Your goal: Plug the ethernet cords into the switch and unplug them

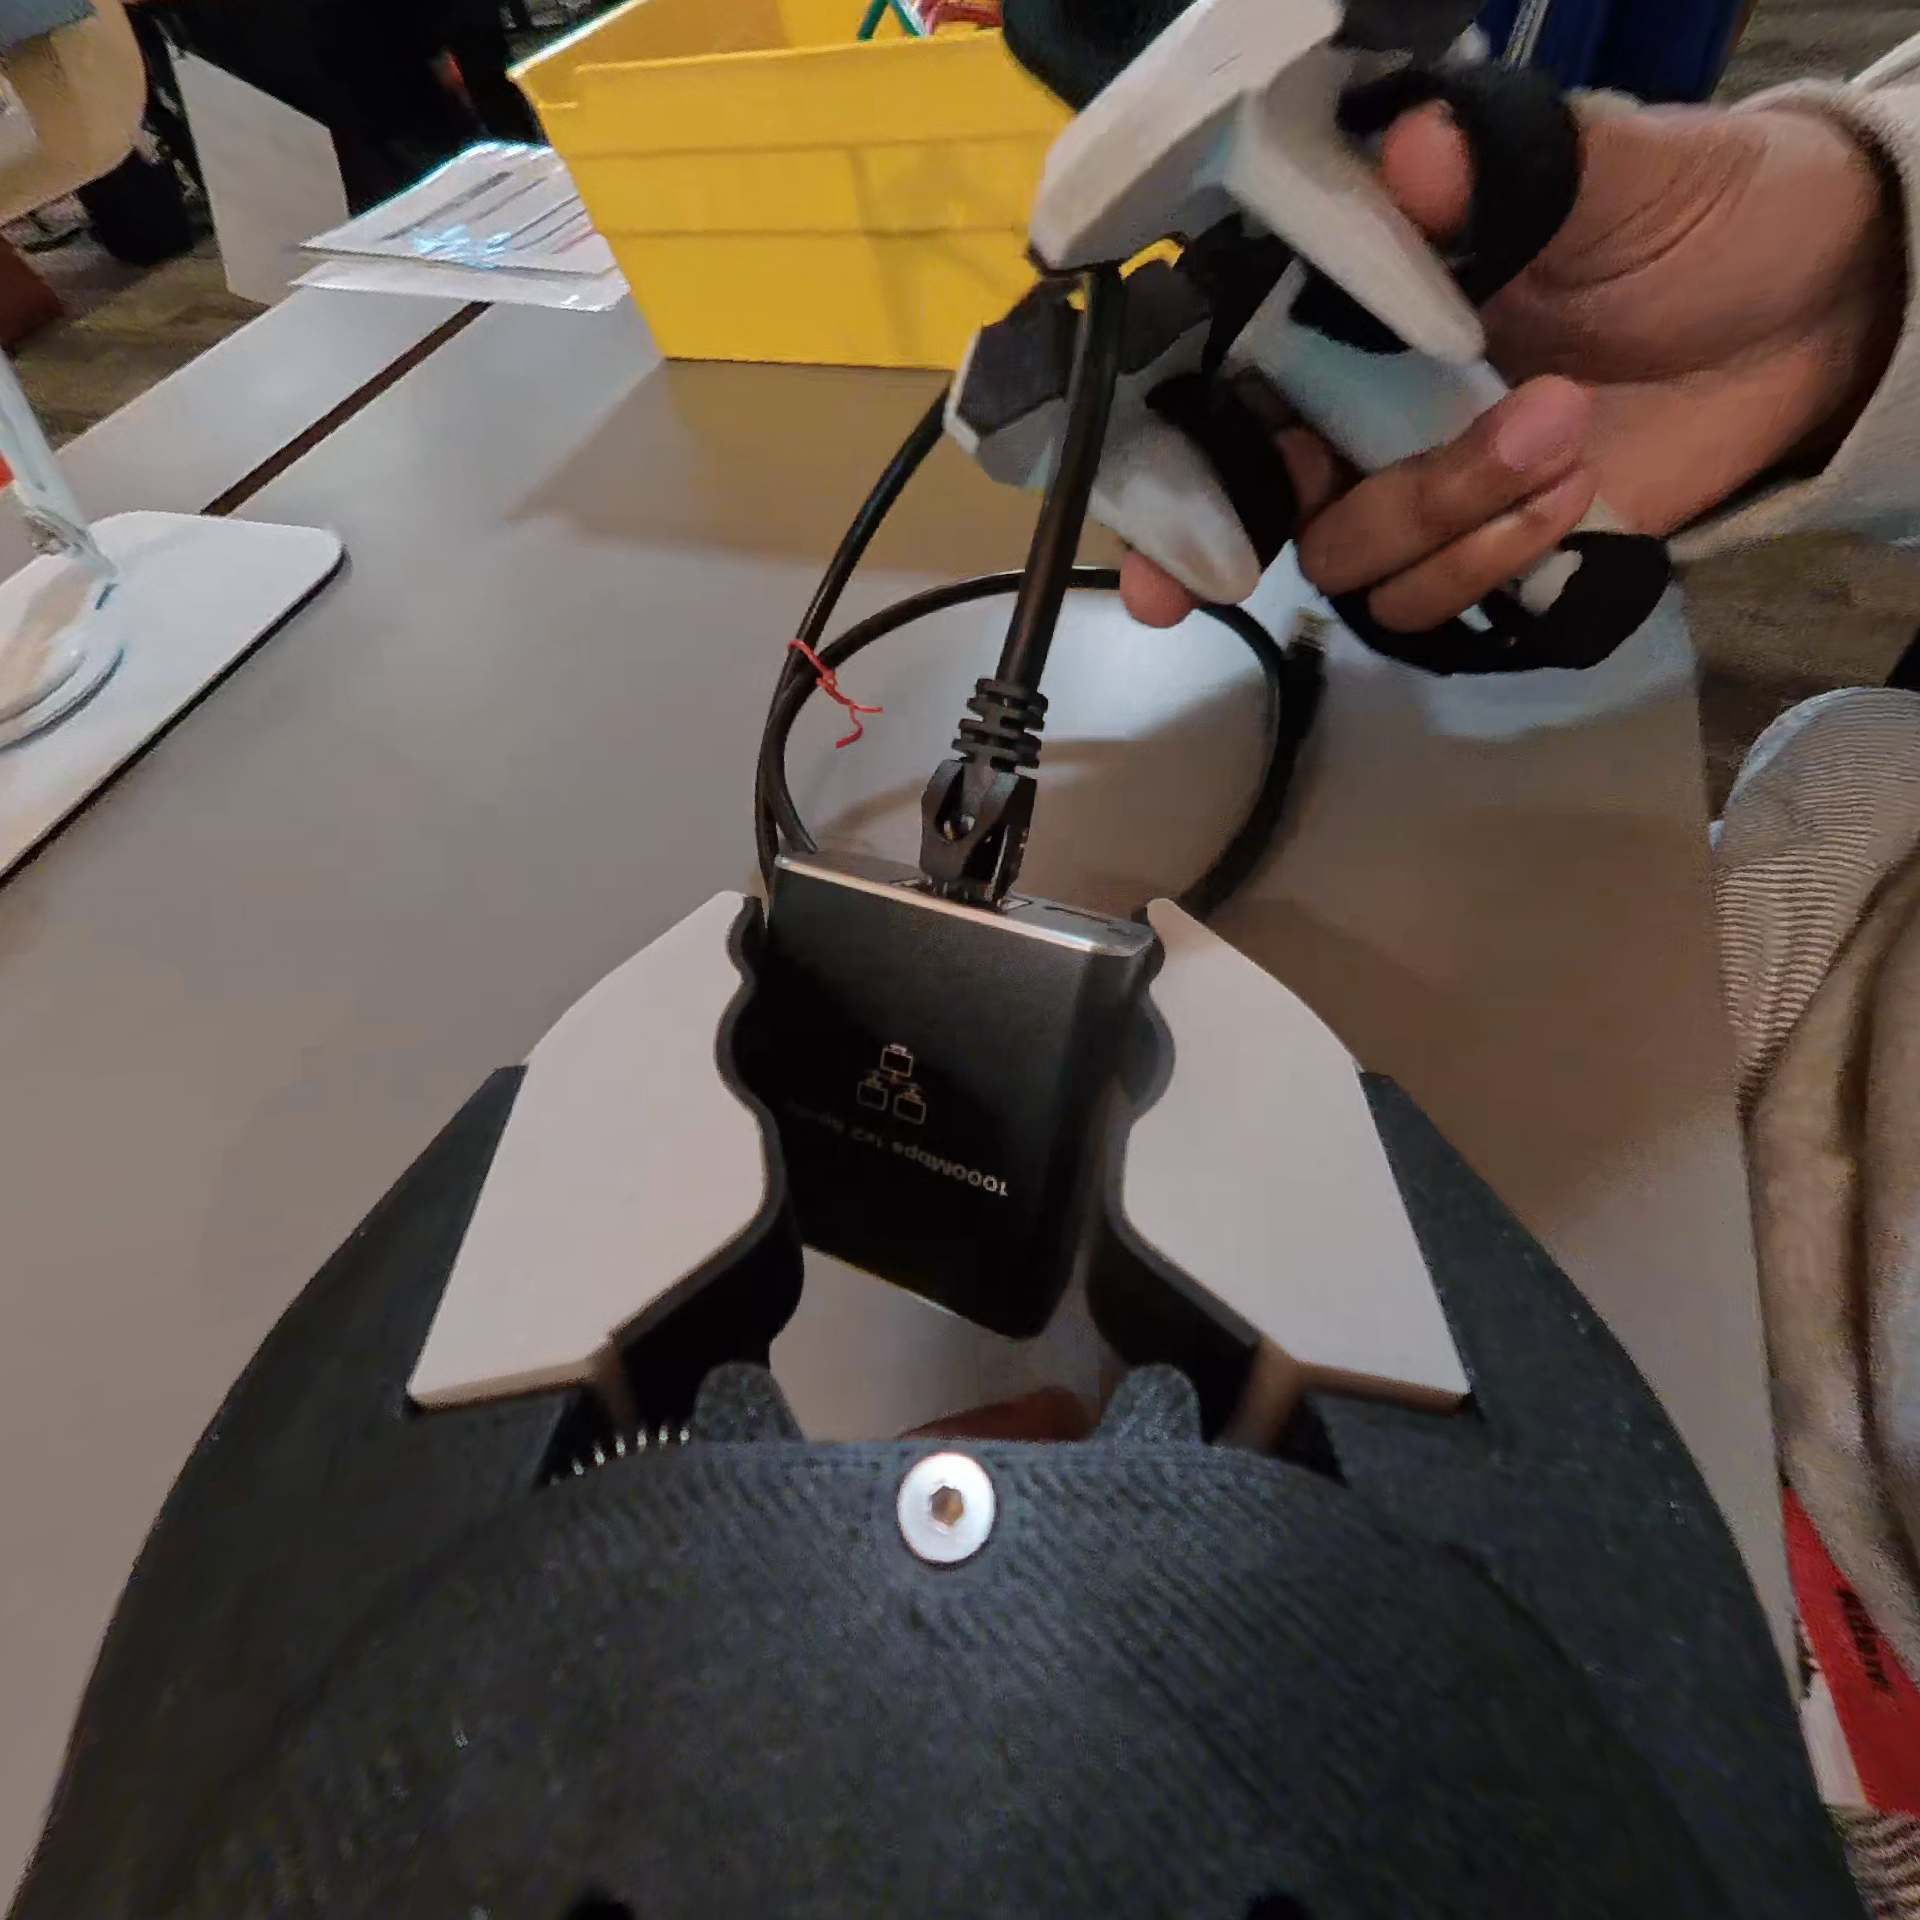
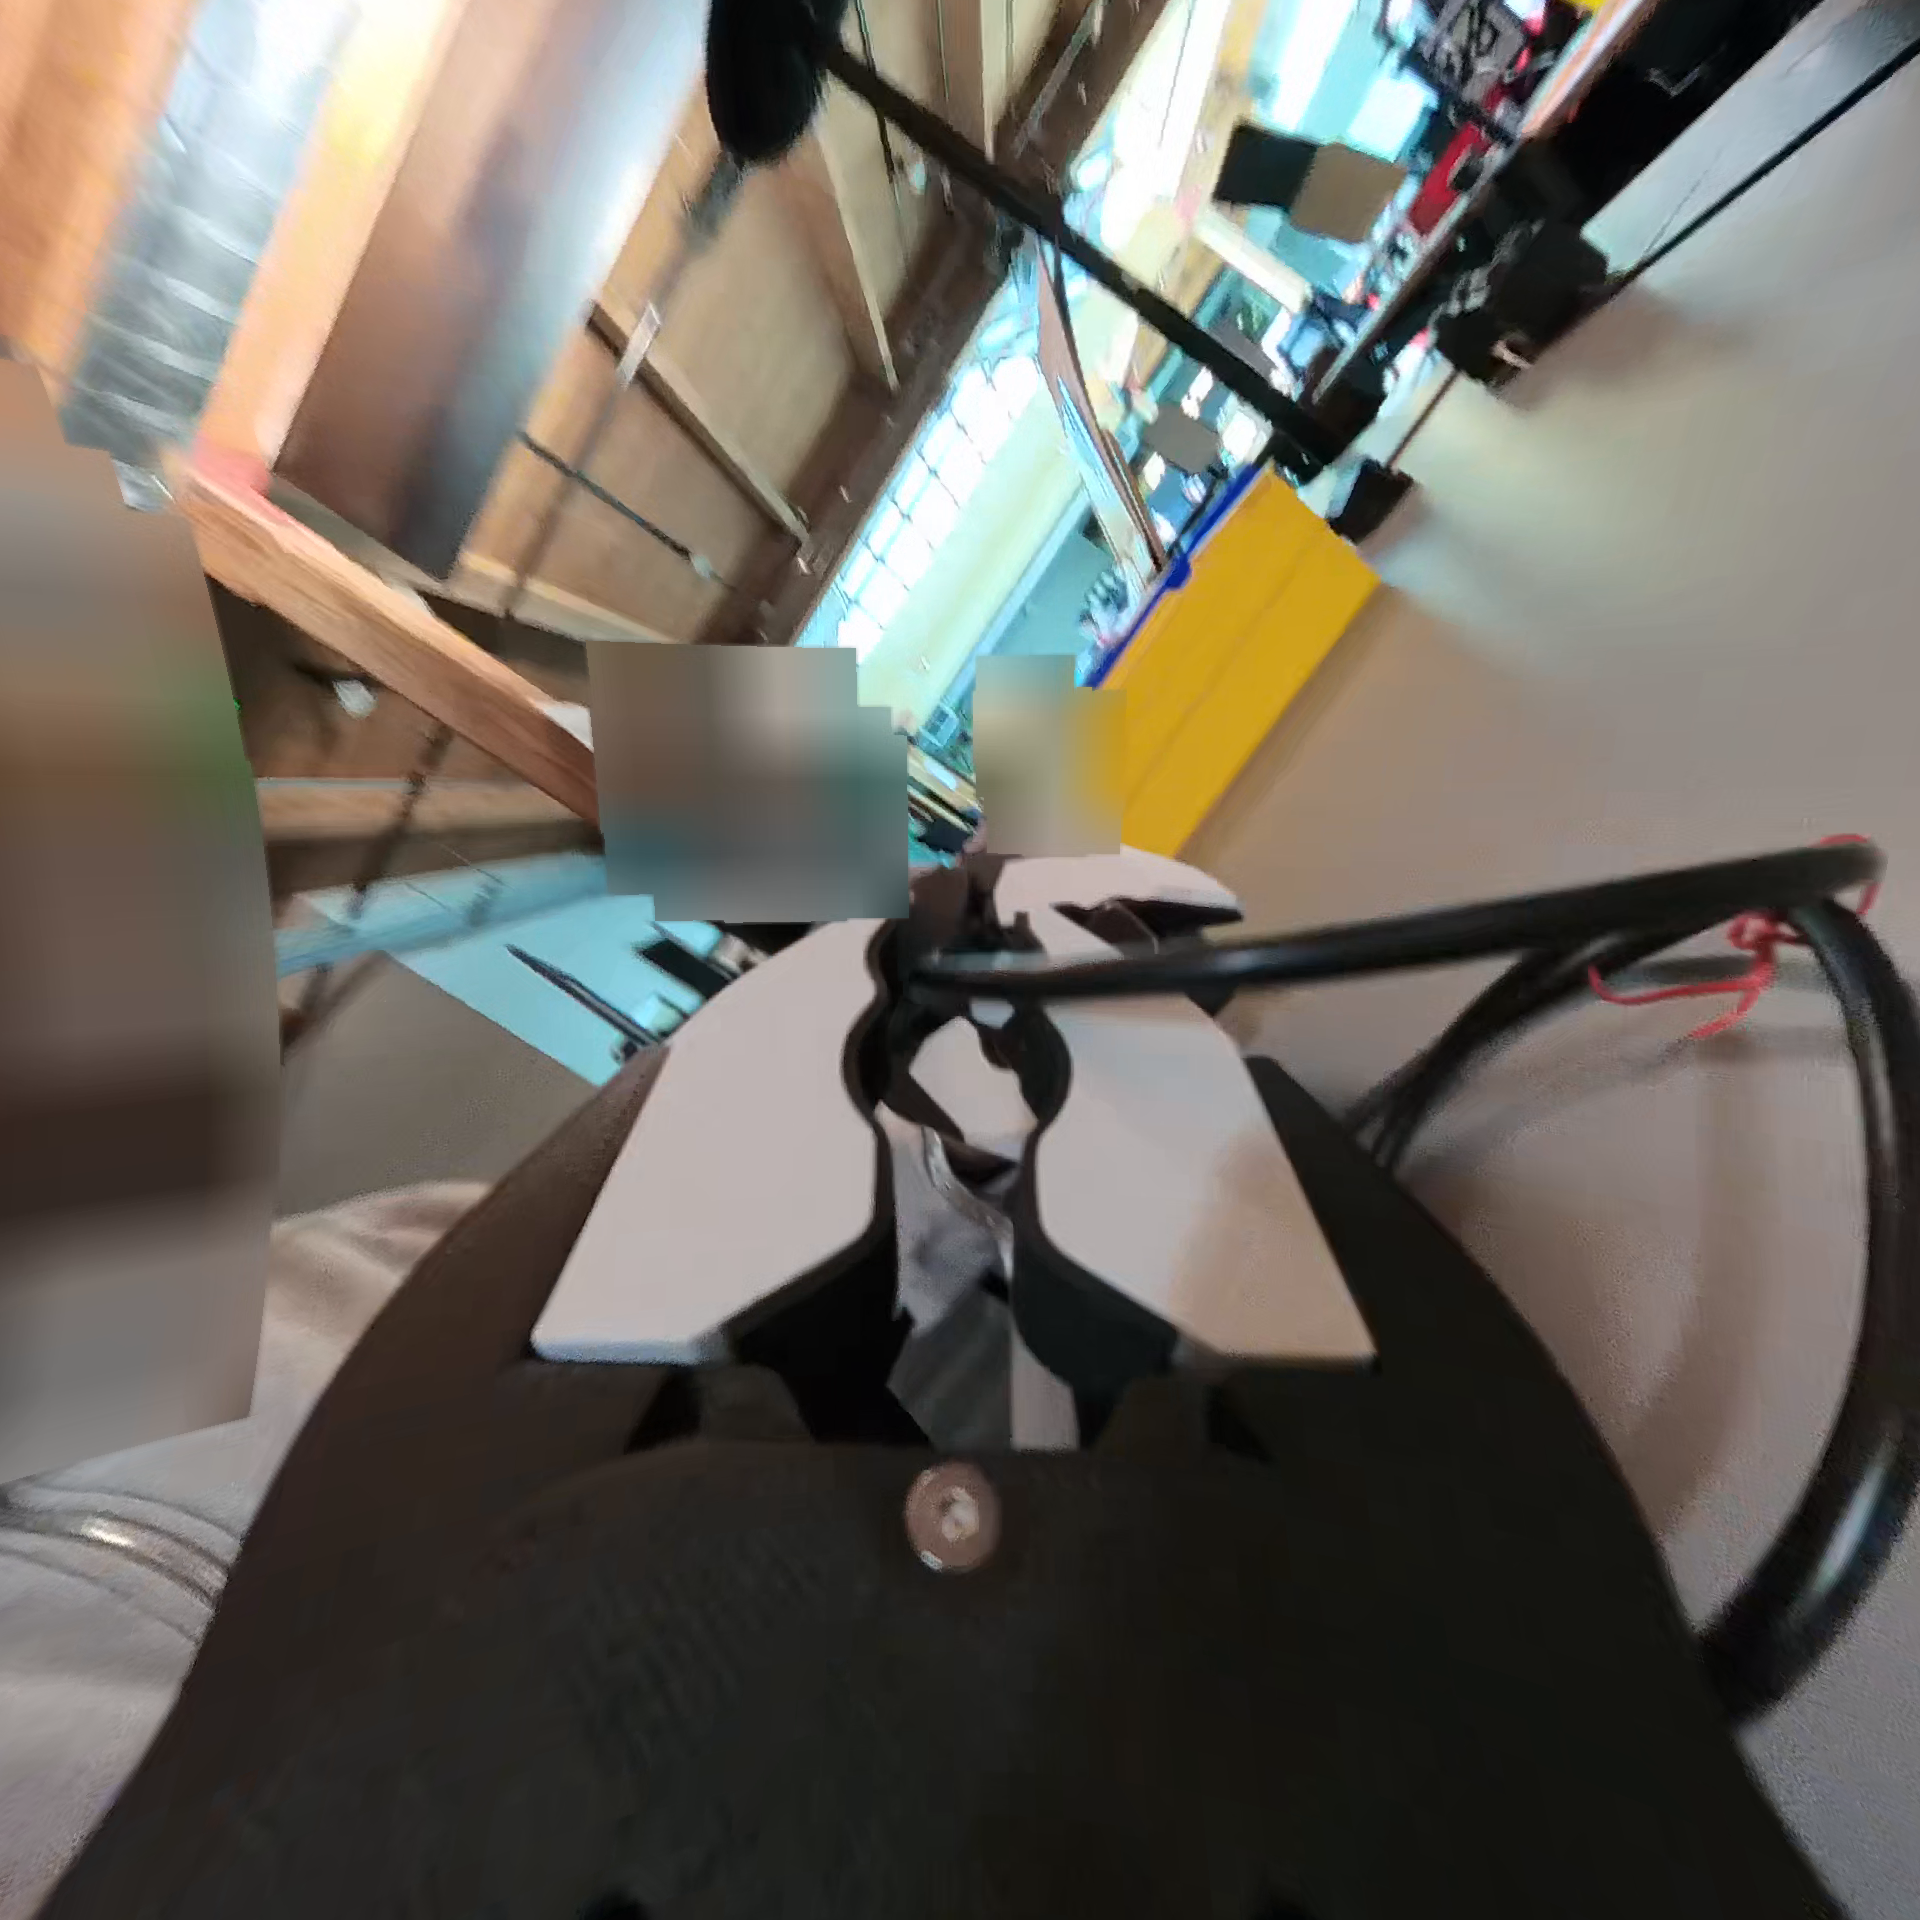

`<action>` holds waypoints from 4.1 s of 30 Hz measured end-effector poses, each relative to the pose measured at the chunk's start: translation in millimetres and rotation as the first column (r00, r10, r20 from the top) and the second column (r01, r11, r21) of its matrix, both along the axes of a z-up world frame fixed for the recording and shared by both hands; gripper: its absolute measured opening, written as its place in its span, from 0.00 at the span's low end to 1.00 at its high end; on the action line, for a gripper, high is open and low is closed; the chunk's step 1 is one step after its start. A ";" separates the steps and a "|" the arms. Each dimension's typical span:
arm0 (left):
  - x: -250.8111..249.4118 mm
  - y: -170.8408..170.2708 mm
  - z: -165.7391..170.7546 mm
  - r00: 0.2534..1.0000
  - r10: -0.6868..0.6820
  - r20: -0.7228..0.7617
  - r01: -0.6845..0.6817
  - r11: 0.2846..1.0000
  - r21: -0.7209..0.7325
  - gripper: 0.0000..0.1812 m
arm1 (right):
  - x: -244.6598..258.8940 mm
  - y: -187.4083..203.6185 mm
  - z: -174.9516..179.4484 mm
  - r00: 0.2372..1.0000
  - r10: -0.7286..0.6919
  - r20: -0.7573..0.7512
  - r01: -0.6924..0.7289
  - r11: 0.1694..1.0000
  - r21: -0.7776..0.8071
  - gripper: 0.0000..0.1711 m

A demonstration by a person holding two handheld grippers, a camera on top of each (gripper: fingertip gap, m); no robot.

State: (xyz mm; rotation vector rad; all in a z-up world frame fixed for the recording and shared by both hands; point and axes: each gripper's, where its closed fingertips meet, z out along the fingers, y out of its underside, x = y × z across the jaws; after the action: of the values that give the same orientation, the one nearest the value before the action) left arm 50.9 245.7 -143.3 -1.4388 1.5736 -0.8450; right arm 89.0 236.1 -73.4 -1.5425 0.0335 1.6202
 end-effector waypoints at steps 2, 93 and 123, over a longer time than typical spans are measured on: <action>-3.5 8.0 -5.8 0.999 0.032 -0.039 -0.031 0.999 0.037 0.36 | -4.2 -2.7 -8.1 0.993 0.036 0.110 -0.037 0.999 0.003 0.16; -15.6 -56.0 -37.2 0.891 -0.384 -0.241 0.263 0.871 -0.415 0.36 | -61.6 -32.5 -80.8 -0.066 -0.701 0.710 -0.768 0.490 0.412 0.12; -5.9 -48.5 -35.7 0.935 -0.269 -0.232 0.140 0.880 -0.454 0.36 | -46.3 -7.0 -97.4 -0.460 -0.678 0.574 -0.673 0.688 0.273 0.15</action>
State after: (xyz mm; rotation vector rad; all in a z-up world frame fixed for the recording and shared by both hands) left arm 45.0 197.1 -179.1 -1.7925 1.8660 -1.2136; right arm 42.6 229.1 -170.8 -1.4962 -1.5731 -0.7720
